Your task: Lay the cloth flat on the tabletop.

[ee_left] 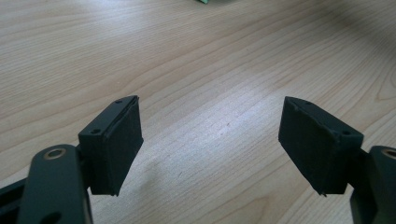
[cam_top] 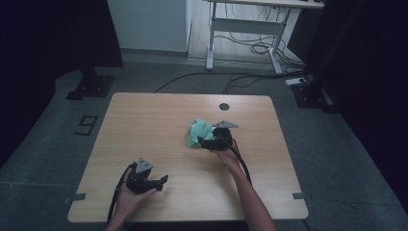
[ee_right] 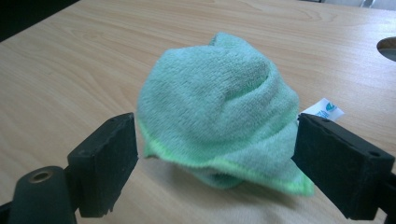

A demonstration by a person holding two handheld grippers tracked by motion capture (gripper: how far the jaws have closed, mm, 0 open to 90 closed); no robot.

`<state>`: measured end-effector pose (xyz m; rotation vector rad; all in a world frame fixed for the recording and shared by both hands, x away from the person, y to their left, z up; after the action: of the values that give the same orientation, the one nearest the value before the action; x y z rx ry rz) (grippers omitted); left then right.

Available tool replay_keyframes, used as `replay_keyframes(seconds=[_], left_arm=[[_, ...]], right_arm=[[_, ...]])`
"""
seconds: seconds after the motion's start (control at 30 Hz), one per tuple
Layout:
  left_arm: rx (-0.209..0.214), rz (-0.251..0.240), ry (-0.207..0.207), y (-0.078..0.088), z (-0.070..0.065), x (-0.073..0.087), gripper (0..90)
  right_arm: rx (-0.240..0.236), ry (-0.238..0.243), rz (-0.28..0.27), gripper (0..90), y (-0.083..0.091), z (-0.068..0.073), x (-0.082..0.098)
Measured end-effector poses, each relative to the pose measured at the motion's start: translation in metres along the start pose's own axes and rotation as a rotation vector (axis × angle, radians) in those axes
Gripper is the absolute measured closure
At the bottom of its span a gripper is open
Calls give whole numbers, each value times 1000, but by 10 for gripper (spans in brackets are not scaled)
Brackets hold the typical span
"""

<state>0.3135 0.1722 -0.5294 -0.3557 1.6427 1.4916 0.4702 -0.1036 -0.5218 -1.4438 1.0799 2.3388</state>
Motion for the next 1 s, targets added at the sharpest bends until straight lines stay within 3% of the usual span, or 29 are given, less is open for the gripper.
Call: replay_keyframes(seconds=[0.5,0.67,0.8,0.9,1.0], left_arm=[[-3,-10,-2,2,2,1,218],[-8,-8,2,1,4,3,220],[-10,-7,6,1,4,4,221],[-12,-8,7,1,4,4,222],[-13,-7,6,1,4,4,224]], right_arm=[[9,-16,29,148,-29,-11,-9],[4,-21,58,201,-41,-18,-8],[1,-36,79,273,-52,-25,-1],[24,-29,97,419,-55,-28,3],[13,-28,93,551,-53,-31,2]])
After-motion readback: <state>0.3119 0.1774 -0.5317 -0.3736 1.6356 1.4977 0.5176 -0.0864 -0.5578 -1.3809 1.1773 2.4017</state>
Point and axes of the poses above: each handheld gripper's, and its own axes: y roughly backward along the jaws, x roughly out of its underside, z roughly to its left, the point moved 2 cm from there along -y, roughly forward along the jaws, and after that the axes turned 14 degrees about -x, right-handed, at the moved point
